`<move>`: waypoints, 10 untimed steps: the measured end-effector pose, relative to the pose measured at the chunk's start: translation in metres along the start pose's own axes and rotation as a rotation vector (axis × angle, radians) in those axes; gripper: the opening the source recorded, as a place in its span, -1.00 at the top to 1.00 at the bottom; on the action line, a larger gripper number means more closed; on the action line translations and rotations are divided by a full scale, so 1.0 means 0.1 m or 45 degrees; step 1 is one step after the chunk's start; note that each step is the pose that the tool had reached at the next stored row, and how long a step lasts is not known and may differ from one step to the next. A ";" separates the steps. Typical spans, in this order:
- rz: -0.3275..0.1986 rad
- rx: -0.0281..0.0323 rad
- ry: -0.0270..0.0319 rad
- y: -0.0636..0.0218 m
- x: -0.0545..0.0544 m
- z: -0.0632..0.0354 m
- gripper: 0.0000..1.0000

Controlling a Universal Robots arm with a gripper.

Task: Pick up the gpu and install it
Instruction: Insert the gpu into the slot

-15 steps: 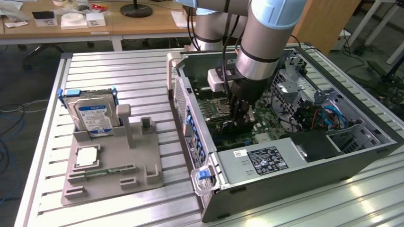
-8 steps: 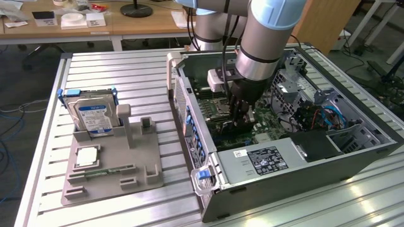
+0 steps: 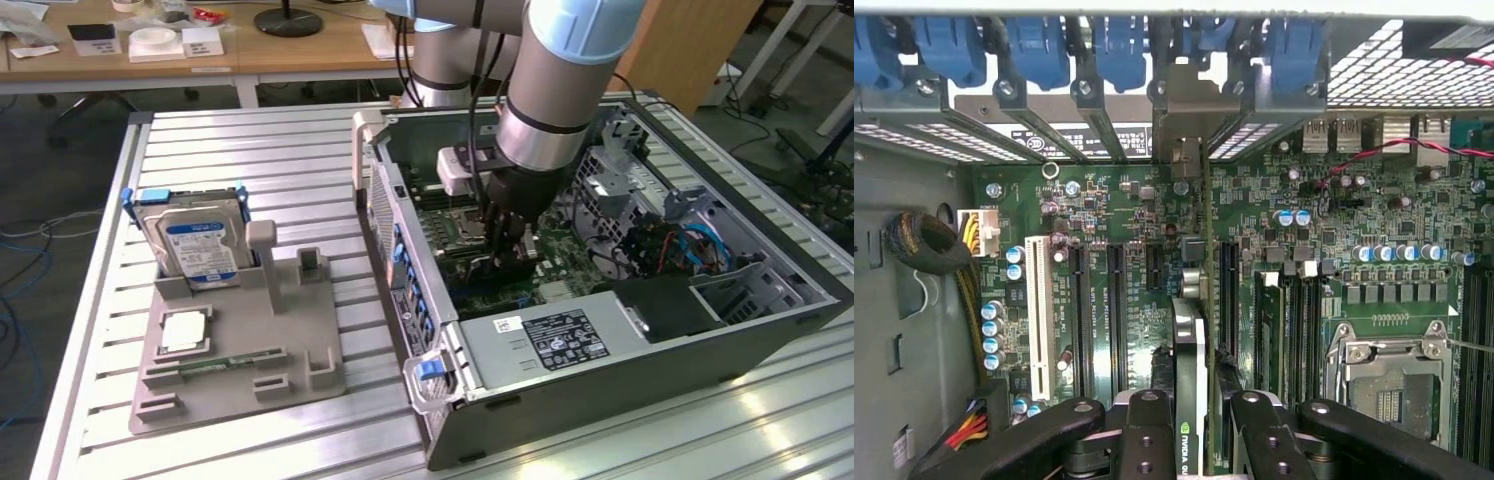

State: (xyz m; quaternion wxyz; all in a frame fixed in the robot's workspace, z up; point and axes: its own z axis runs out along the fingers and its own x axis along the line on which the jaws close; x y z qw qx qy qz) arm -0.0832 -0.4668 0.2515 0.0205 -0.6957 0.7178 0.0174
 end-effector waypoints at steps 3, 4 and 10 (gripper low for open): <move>0.000 -0.0003 0.0002 0.002 0.00 -0.001 0.47; 0.000 -0.0002 0.0002 0.003 0.00 -0.001 0.47; 0.000 -0.0003 0.0002 0.003 0.00 -0.001 0.47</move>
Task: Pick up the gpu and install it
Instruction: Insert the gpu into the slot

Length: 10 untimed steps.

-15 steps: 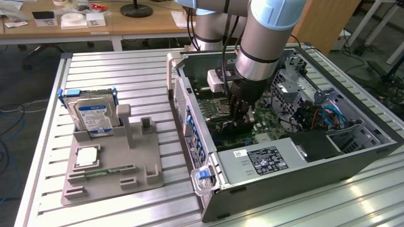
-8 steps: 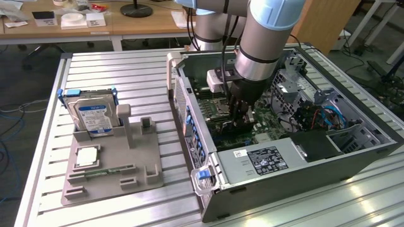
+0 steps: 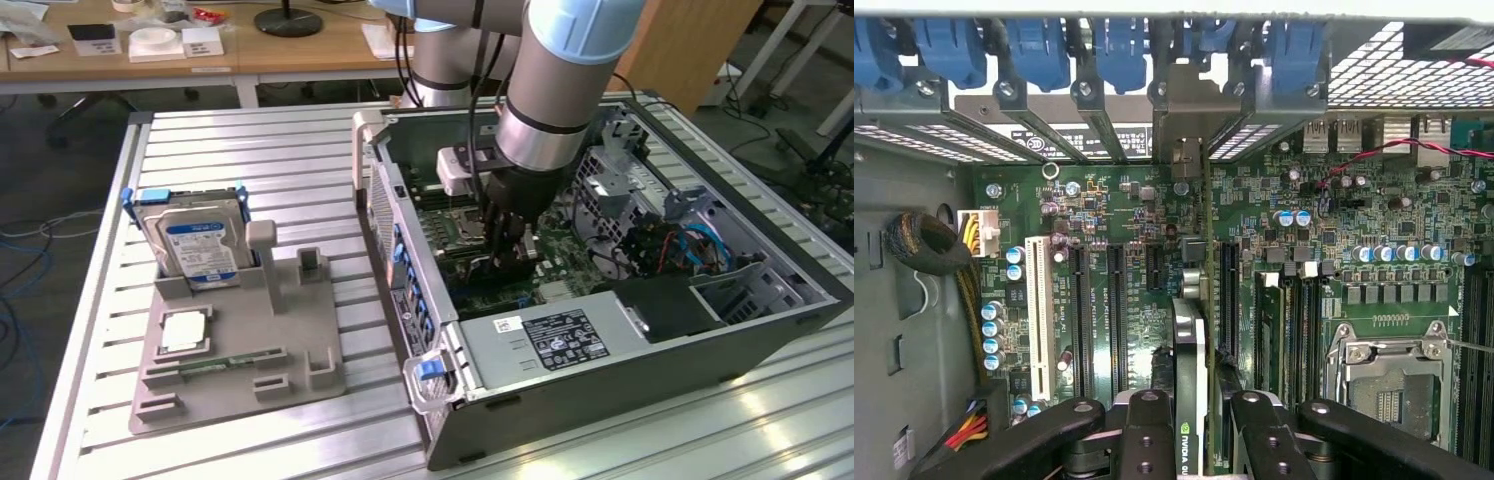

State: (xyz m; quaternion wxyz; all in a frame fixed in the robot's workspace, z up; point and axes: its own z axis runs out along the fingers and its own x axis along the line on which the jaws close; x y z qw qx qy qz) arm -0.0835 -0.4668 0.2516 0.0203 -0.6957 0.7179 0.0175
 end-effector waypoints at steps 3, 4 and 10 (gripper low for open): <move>0.000 0.0001 0.0002 0.011 0.00 -0.001 0.47; 0.000 0.0001 0.0003 0.013 0.00 -0.001 0.47; 0.000 -0.0003 0.0002 0.015 0.00 0.008 0.47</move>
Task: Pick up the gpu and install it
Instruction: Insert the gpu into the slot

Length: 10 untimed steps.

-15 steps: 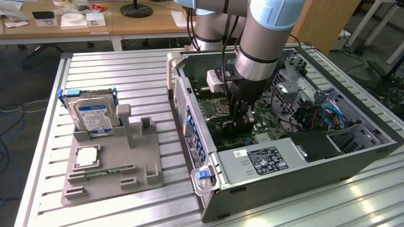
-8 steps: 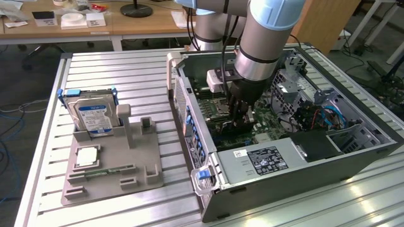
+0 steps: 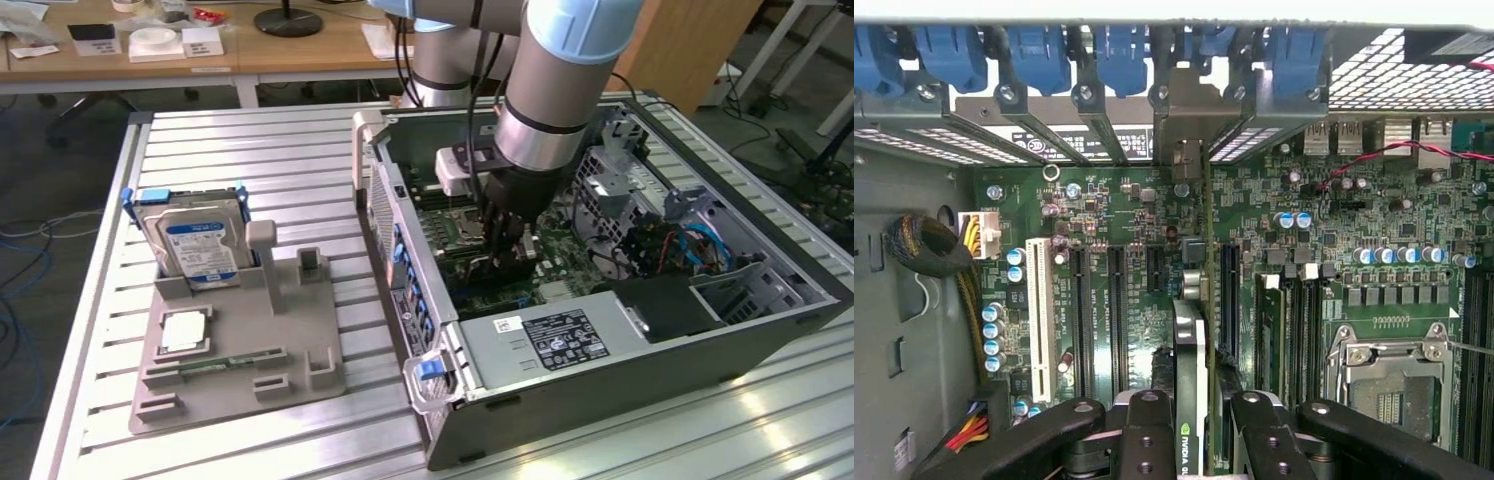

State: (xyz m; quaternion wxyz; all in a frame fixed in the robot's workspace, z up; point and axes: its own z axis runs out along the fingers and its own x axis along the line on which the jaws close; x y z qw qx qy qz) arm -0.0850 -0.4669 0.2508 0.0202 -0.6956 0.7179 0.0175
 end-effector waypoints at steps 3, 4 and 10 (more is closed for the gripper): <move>0.000 0.0002 0.0002 0.000 0.00 0.005 0.47; 0.000 0.0003 0.0001 -0.001 0.00 0.005 0.47; 0.000 0.0007 -0.0008 -0.001 0.00 0.025 0.47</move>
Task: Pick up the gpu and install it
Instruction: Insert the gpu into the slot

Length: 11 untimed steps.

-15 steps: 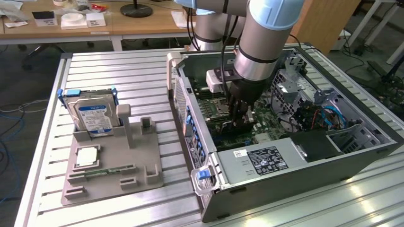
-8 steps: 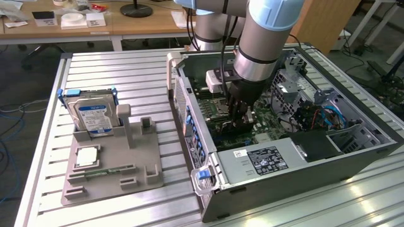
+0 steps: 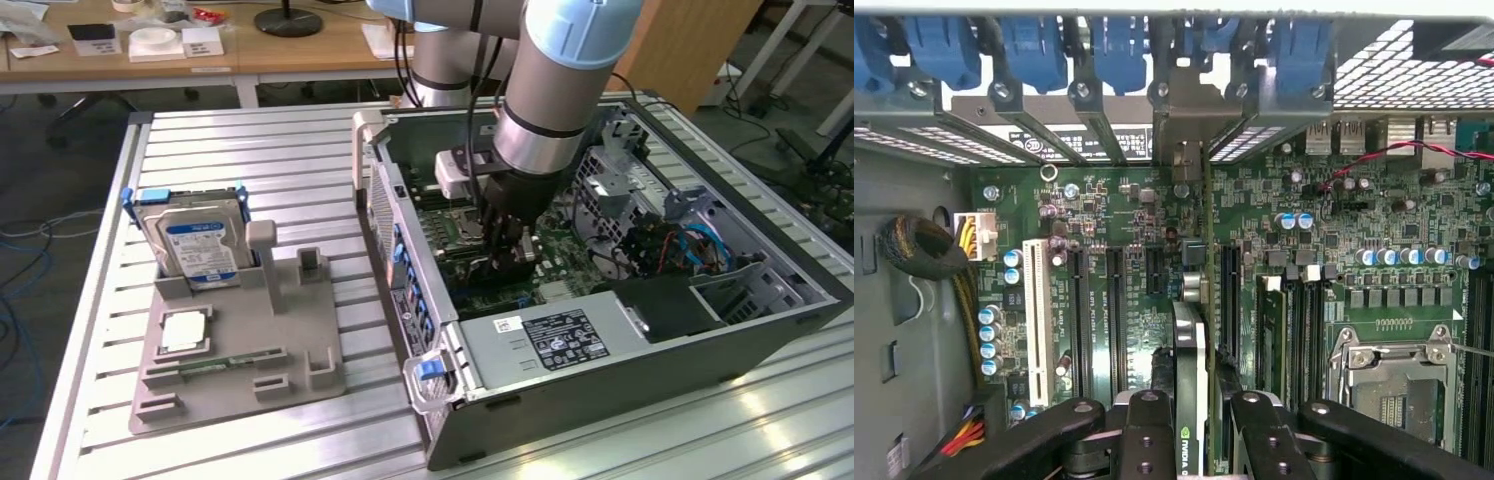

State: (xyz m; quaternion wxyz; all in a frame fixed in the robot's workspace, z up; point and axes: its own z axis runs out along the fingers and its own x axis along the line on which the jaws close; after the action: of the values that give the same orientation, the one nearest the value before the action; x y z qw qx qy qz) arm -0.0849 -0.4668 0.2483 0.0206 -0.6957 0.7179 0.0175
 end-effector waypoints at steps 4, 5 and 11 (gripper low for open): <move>0.000 -0.0003 0.0006 0.000 0.00 -0.002 0.47; 0.000 -0.0004 0.0006 0.000 0.00 -0.002 0.47; 0.000 -0.0003 0.0006 0.000 0.00 -0.002 0.47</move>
State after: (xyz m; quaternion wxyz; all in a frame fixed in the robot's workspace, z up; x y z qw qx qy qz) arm -0.0849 -0.4668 0.2484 0.0204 -0.6957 0.7179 0.0174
